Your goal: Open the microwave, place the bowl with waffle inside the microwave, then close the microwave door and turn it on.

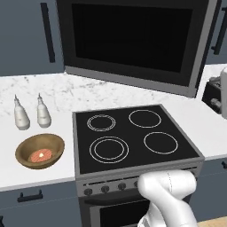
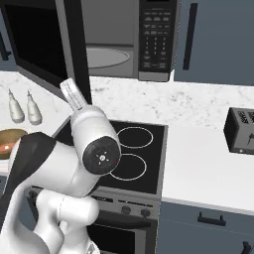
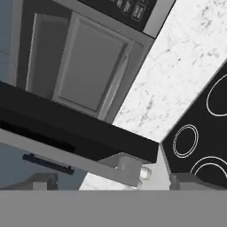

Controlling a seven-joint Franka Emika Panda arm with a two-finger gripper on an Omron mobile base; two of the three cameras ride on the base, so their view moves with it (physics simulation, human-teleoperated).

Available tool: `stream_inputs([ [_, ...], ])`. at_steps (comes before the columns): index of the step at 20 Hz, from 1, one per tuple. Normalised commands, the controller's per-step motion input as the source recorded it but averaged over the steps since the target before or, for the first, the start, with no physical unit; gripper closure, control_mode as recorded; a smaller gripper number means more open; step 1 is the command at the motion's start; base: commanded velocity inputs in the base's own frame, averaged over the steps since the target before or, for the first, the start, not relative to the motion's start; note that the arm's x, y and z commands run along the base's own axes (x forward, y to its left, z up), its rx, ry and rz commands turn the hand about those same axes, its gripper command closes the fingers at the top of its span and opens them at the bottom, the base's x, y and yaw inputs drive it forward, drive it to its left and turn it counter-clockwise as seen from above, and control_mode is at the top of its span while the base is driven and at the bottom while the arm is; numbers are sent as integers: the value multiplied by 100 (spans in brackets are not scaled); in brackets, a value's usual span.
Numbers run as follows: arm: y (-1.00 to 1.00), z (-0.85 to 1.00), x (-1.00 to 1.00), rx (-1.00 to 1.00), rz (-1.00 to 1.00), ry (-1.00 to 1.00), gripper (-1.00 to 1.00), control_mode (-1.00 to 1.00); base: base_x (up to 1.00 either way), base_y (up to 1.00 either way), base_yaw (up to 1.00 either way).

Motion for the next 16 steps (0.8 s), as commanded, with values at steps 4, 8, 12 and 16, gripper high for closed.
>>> stream_inputs([
  [4,-67,8,11,20,2,-2,-100,-100,0,0,0],
  [8,-50,2,96,19,1,9,-100,-100,0,0,0],
  [12,32,-6,82,6,24,10,-100,-100,0,0,0],
  [16,93,0,7,-3,51,-1,-100,-100,0,0,0],
])
